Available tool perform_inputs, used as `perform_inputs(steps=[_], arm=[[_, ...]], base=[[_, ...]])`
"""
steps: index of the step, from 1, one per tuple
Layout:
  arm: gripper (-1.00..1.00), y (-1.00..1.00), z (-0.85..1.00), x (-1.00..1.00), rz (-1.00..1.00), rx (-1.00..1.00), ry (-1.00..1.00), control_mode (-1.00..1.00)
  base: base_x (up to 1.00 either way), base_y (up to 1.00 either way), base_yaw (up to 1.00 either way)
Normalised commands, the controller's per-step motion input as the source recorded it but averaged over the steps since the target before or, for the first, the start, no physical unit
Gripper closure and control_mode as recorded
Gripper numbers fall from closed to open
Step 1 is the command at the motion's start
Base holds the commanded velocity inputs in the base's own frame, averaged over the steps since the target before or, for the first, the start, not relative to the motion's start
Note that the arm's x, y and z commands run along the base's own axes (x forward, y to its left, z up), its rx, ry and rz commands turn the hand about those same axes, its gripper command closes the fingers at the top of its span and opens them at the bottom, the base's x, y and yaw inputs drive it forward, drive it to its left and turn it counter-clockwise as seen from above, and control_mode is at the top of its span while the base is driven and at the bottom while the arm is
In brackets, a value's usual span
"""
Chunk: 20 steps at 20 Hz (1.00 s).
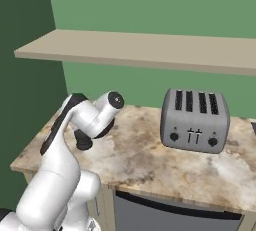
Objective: Place the drinks on the dining counter in a tight cluster.
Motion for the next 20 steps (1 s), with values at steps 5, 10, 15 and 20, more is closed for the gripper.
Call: perform_inputs(steps=[5, 10, 15, 20], arm=[[-1.0, 0.0, -0.26, 0.27, 0.08, 0.24, 0.03, -1.0], [-1.0, 0.0, -0.04, 0.23, 0.14, 0.09, 0.08, -1.0], [-1.0, 0.0, 0.0, 0.33, 0.12, 0.0, 0.03, -1.0], [-1.0, 0.0, -0.02, 0.19, 0.03, 0.0, 0.0, -1.0]], base=[[0.0, 0.0, 0.0], [0.0, 0.0, 0.0], [0.0, 0.0, 0.0], [0.0, 0.0, 0.0]])
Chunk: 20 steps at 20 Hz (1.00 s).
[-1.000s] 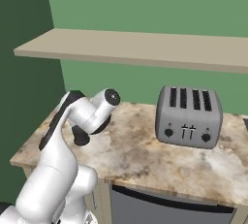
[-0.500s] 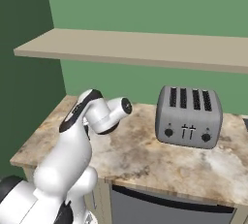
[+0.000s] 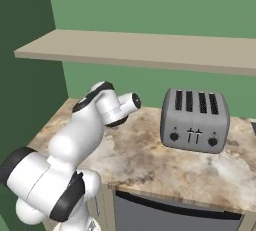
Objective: Place the drinks on the dining counter in a tight cluster.
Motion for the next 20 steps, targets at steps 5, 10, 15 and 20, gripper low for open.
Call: perform_inputs(steps=[5, 10, 15, 20], arm=[[-1.0, 0.0, -0.25, 0.0, 0.0, 0.0, 0.0, -1.0], [-1.0, 0.0, -0.29, -0.49, 0.0, 0.03, -0.07, -1.0], [-1.0, 0.09, -0.08, -0.3, 0.0, 0.01, -0.1, -1.0], [-1.0, 0.3, -0.07, -0.04, 0.0, 0.0, -0.06, -1.0]], base=[[0.0, 0.0, 0.0], [0.0, 0.0, 0.0], [0.0, 0.0, 0.0], [0.0, 0.0, 0.0]])
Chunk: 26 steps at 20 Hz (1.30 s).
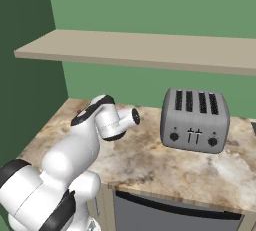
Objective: Place the drinks on the dining counter in a tight cluster.
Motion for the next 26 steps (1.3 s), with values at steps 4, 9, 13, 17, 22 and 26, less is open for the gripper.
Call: perform_inputs(steps=[4, 9, 13, 17, 22, 26], arm=[[-1.0, 0.14, -0.13, 0.2, 0.0, 0.0, 0.0, -1.0], [-1.0, 0.0, -0.02, 0.19, 0.0, 0.0, 0.0, -1.0], [-1.0, 0.0, 0.0, 0.2, 0.0, 0.0, 0.0, -1.0], [-1.0, 0.0, 0.0, 0.02, 0.0, 0.0, 0.0, -1.0], [-1.0, 0.04, 0.0, 0.0, 0.0, 0.0, 0.0, -1.0], [-1.0, 0.09, 0.0, 0.06, 0.0, 0.0, 0.0, -1.0]], base=[[0.0, 0.0, 0.0], [0.0, 0.0, 0.0], [0.0, 0.0, 0.0], [0.0, 0.0, 0.0], [0.0, 0.0, 0.0], [0.0, 0.0, 0.0]])
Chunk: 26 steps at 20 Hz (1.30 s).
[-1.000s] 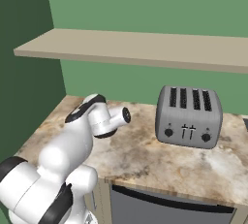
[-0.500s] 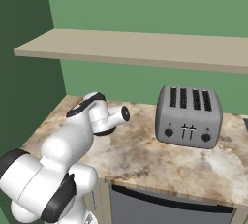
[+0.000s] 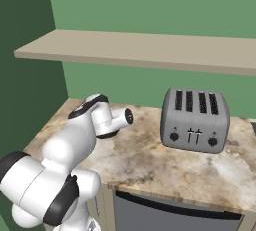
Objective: Place the drinks on the dining counter in a tight cluster.
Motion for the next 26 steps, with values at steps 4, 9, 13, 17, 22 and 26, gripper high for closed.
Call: perform_inputs(steps=[4, 9, 13, 17, 22, 26], arm=[[-1.0, 0.05, -0.01, 0.08, 0.0, 0.0, 0.0, -1.0], [-1.0, 0.0, -0.09, 0.01, 0.0, 0.0, 0.0, -1.0], [-1.0, 0.0, -0.11, 0.03, 0.0, 0.0, 0.0, -1.0], [-1.0, 0.0, -0.03, 0.11, 0.0, 0.0, 0.0, -1.0], [-1.0, 0.0, 0.0, 0.15, 0.0, 0.0, 0.0, -1.0], [-1.0, 0.0, 0.0, 0.02, 0.0, 0.0, 0.0, -1.0]], base=[[0.0, 0.0, 0.0], [0.0, 0.0, 0.0], [0.0, 0.0, 0.0], [0.0, 0.0, 0.0], [0.0, 0.0, 0.0], [0.0, 0.0, 0.0]])
